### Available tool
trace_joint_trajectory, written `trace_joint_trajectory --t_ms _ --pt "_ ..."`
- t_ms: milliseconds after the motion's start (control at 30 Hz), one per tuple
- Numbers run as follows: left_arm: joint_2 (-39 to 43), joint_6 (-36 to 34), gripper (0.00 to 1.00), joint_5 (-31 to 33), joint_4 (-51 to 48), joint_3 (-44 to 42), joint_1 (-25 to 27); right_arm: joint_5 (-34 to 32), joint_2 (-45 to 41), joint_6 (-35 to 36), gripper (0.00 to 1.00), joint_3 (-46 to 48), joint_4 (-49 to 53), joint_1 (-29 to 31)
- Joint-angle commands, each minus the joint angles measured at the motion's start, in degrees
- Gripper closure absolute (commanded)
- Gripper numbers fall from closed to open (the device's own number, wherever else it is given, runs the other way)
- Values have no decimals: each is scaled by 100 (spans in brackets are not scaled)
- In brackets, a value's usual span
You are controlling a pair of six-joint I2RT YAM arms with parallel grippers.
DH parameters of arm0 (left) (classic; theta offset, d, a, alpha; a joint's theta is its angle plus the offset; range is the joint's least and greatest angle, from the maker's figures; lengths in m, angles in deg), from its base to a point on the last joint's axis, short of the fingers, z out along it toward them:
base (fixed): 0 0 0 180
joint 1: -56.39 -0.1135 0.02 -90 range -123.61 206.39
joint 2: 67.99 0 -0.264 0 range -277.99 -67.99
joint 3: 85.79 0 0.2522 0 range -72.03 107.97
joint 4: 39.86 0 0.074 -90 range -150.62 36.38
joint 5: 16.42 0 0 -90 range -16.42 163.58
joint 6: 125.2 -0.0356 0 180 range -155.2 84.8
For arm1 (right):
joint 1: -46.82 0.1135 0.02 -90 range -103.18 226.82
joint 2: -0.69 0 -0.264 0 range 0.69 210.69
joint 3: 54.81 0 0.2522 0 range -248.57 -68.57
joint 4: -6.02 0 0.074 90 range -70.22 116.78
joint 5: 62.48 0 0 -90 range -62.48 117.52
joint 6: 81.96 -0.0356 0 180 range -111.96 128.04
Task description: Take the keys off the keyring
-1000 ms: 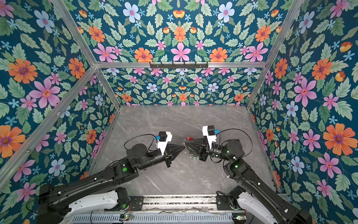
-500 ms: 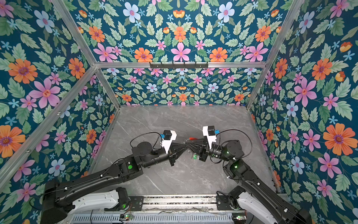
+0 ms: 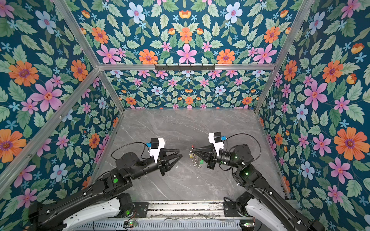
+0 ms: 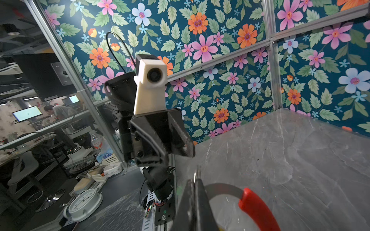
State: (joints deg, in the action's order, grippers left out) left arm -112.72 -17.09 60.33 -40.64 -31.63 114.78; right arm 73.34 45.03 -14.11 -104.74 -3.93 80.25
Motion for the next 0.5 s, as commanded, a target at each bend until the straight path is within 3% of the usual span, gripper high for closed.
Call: trace_joint_trajectory --t_ms 0,67,200,467 --pt "-33 571 63 -1346 1204 -226 -592 540 105 -66 100 -107 -293 -2" --pt "-151 987 62 -1899 1822 -386 -901 691 175 -142 100 -151 -376 -2" --pt "-327 1263 62 -2364 2453 -468 -916 640 230 -248 100 -137 -475 -6" --pt "-630 1380 59 -2489 2506 -406 -900 520 374 -423 100 -130 -747 -3"
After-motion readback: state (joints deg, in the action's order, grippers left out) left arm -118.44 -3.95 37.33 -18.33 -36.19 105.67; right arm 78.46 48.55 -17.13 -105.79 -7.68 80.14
